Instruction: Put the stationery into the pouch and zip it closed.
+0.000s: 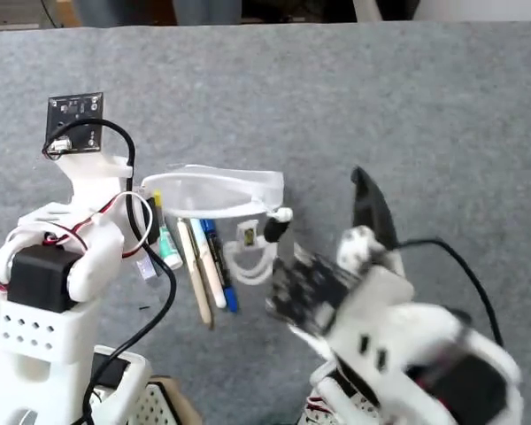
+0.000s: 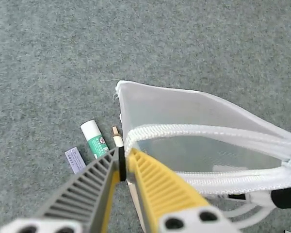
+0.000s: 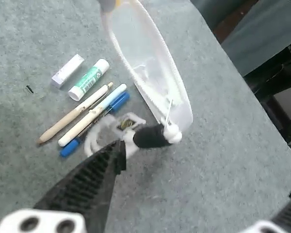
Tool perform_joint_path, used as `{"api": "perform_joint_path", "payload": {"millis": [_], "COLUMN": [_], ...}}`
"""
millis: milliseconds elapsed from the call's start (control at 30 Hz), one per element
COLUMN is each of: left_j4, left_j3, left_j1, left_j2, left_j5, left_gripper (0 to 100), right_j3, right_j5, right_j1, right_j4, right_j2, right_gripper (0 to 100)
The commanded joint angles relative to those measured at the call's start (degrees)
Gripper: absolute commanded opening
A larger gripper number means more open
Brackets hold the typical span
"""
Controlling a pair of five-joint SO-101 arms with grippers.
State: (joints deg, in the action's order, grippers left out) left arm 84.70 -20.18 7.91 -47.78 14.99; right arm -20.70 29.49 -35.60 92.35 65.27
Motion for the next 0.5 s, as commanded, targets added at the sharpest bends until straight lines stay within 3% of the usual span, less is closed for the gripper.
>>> {"api": "perform_joint_path", "payload": {"millis": [0,233,333,467], "left_j4": [0.1,0.1,0.1,-0.1], "left_j3": [2.0,2.0,2.0,2.0], "left_j1": [-0.2,-0.5,-0.6,-0.6], "left_j2": [0.4,0.1,0.0,0.0], "left_j5": [0.7,0.7,0.7,0.7], "left_gripper": [3,3,3,3], "right_j3": [0.0,0.0,0.0,0.0], "right_j5": [0.7,0.7,0.7,0.7], "right_j1": [0.9,1.4,4.8,9.5], "right_j4": [-3.4,-9.8,-11.5,-12.7], "right_j2": [-8.1,-21.2,-24.4,-27.0], "right_gripper": [52.0,51.9,51.5,39.1]}}
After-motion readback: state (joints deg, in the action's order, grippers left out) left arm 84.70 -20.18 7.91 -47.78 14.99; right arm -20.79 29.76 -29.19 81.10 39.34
